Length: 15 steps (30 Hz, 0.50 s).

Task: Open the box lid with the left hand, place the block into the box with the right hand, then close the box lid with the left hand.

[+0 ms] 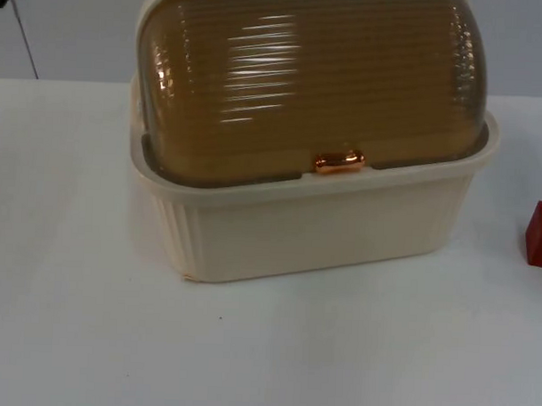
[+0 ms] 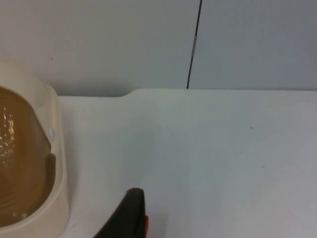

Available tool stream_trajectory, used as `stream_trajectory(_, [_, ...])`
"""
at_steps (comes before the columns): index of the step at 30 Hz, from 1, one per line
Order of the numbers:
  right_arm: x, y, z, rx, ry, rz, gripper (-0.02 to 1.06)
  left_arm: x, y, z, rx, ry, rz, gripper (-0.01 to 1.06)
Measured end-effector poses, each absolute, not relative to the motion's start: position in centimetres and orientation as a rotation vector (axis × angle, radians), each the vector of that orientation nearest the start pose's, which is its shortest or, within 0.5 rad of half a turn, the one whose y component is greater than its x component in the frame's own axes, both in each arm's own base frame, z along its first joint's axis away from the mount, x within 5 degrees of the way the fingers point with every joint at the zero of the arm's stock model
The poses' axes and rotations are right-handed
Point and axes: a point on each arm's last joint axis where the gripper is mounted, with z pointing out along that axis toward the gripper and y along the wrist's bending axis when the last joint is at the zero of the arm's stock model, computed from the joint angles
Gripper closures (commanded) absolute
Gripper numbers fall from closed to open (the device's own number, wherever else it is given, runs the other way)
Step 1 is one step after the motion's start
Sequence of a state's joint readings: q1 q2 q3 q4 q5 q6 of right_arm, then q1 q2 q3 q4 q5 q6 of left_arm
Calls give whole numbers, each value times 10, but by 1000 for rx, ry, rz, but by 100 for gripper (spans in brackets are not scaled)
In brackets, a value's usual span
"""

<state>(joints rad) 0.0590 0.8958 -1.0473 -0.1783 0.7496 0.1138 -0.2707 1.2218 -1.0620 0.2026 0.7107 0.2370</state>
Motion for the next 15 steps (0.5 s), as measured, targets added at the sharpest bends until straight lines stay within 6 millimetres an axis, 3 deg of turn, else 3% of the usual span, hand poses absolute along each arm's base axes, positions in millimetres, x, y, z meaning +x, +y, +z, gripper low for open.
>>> stream_trajectory(4, [172, -1, 406, -8, 2060, -106, 0, 263, -78, 339, 895, 2185, 283, 0])
stream_trajectory(7, [172, -2, 406, -10, 2055, -115, 0, 271, -107, 340, 1072, 2104, 298, 0])
stream_trajectory(9, [172, -2, 406, -10, 2055, -115, 0, 272, -118, 341, 1124, 2067, 293, 0])
stream_trajectory(14, [172, -2, 406, -12, 2049, -118, 0, 262, -171, 343, 1352, 1901, 268, 0])
stream_trajectory(15, [172, -2, 406, -12, 2049, -118, 0, 262, -171, 343, 1352, 1901, 268, 0])
